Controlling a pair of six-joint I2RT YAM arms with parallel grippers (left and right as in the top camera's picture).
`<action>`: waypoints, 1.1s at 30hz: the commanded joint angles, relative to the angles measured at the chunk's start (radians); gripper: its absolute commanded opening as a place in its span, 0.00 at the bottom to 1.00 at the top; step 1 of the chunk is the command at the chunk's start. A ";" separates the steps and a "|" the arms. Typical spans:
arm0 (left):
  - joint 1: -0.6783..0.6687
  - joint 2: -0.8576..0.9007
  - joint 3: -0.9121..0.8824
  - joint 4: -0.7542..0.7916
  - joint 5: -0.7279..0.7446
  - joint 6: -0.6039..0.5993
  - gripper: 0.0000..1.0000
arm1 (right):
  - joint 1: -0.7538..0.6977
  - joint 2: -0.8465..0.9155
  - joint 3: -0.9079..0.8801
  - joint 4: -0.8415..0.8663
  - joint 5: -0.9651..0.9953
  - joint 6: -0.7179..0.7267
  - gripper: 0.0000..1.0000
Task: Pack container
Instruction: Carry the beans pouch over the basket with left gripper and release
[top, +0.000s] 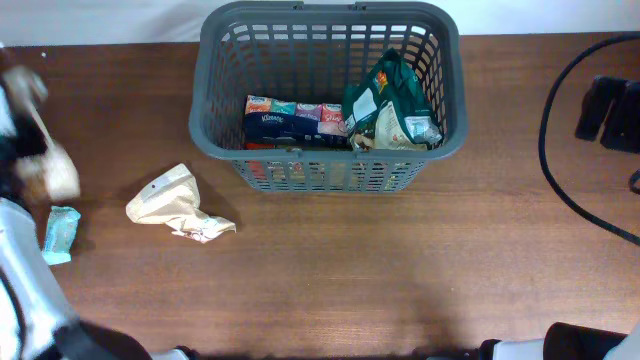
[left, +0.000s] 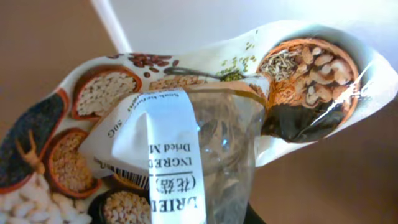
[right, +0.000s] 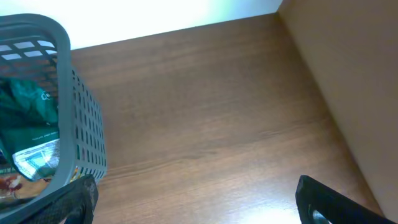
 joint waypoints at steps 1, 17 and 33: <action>-0.082 -0.058 0.159 0.058 0.192 -0.092 0.02 | -0.006 -0.003 0.002 -0.006 -0.014 -0.005 0.99; -0.794 0.115 0.220 0.062 0.525 -0.026 0.02 | -0.006 -0.004 0.002 -0.006 -0.021 -0.010 0.99; -0.900 0.236 0.222 -0.303 0.116 0.208 0.99 | -0.006 -0.004 0.002 -0.006 -0.023 -0.009 0.99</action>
